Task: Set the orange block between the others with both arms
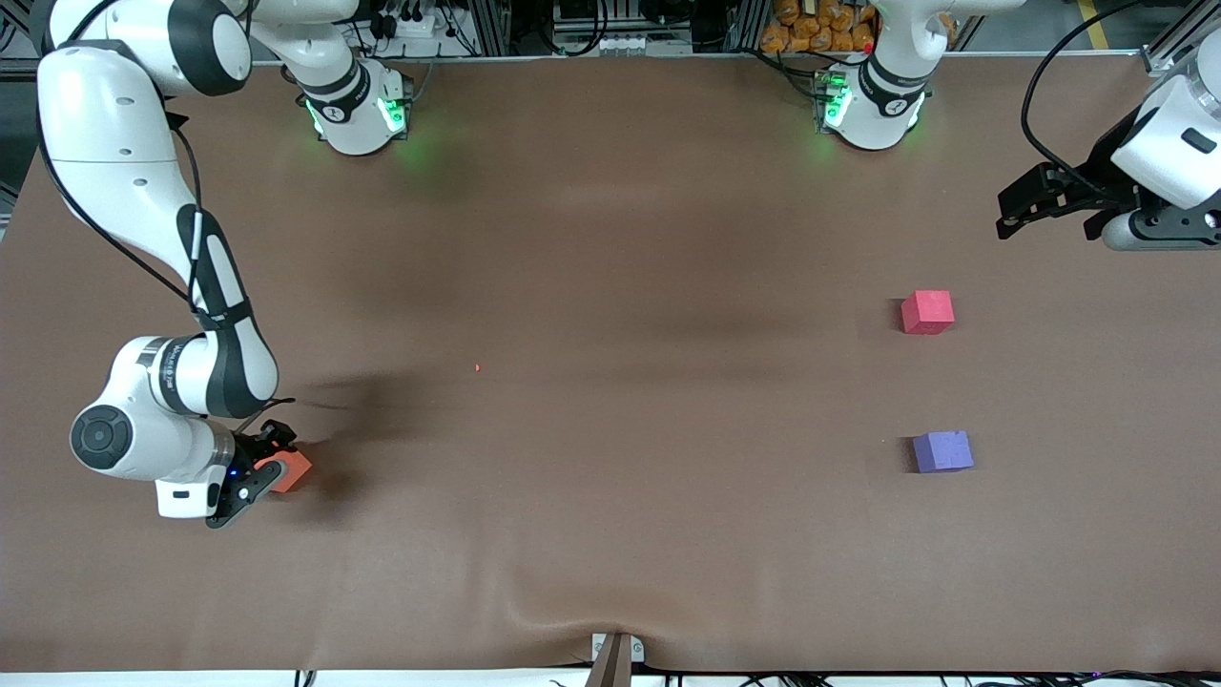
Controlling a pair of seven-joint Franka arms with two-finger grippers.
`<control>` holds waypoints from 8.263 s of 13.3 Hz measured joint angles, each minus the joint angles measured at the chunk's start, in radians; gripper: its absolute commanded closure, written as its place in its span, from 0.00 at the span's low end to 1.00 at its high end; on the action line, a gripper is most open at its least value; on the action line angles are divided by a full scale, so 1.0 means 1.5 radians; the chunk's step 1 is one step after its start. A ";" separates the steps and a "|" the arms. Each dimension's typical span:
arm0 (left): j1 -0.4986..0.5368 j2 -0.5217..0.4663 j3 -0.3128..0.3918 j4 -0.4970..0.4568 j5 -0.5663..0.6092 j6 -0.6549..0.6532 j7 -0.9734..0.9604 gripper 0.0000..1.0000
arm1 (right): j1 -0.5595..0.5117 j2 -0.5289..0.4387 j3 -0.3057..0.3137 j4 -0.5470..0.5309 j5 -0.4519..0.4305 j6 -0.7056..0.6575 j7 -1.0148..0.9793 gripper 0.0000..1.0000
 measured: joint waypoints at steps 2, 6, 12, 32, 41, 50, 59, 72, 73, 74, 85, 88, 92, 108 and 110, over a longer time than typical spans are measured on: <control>0.001 0.000 0.000 0.002 0.000 0.000 0.000 0.00 | 0.002 0.000 0.001 0.003 0.000 0.001 -0.001 0.53; 0.001 0.000 0.001 0.003 0.000 -0.001 0.000 0.00 | 0.038 -0.006 0.004 0.022 0.025 0.011 0.035 0.53; 0.003 0.000 0.004 0.004 0.000 -0.001 0.000 0.00 | 0.173 -0.053 0.007 0.030 0.182 -0.042 0.311 0.52; 0.002 -0.005 0.002 0.007 0.000 -0.029 0.000 0.00 | 0.583 -0.024 0.006 0.015 0.196 0.075 1.031 0.28; -0.029 0.006 -0.003 0.007 0.000 -0.030 -0.024 0.00 | 0.585 -0.015 -0.008 0.021 0.196 0.113 1.049 0.00; -0.159 0.093 -0.030 0.032 0.000 -0.009 -0.237 0.00 | 0.411 -0.197 -0.013 0.038 0.195 -0.196 0.949 0.00; -0.300 0.259 -0.031 0.052 0.001 0.153 -0.442 0.00 | 0.080 -0.419 0.171 0.041 0.056 -0.483 0.846 0.00; -0.411 0.415 -0.029 0.000 0.038 0.344 -0.690 0.00 | -0.044 -0.479 0.082 0.032 0.011 -0.548 0.575 0.00; -0.411 0.417 -0.028 -0.019 0.038 0.366 -0.693 0.00 | -0.039 -0.479 0.079 0.031 0.011 -0.548 0.575 0.00; -0.410 0.417 -0.027 -0.039 0.039 0.385 -0.698 0.00 | -0.032 -0.479 0.073 0.030 0.011 -0.548 0.575 0.00; -0.404 0.415 -0.027 -0.120 0.039 0.464 -0.705 0.00 | -0.026 -0.478 0.066 -0.013 0.011 -0.523 0.575 0.00; -0.404 0.417 -0.027 -0.140 0.039 0.479 -0.708 0.00 | -0.026 -0.478 0.065 -0.028 0.011 -0.507 0.575 0.00; -0.405 0.426 -0.027 -0.142 0.039 0.483 -0.713 0.00 | -0.026 -0.478 0.055 -0.036 0.008 -0.500 0.575 0.00; -0.341 0.377 -0.021 -0.102 0.039 0.432 -0.617 1.00 | -0.011 -0.484 0.048 -0.032 0.005 -0.500 0.529 0.00; -0.306 0.326 -0.021 -0.103 0.039 0.379 -0.534 1.00 | -0.011 -0.484 0.048 -0.032 0.005 -0.500 0.527 0.00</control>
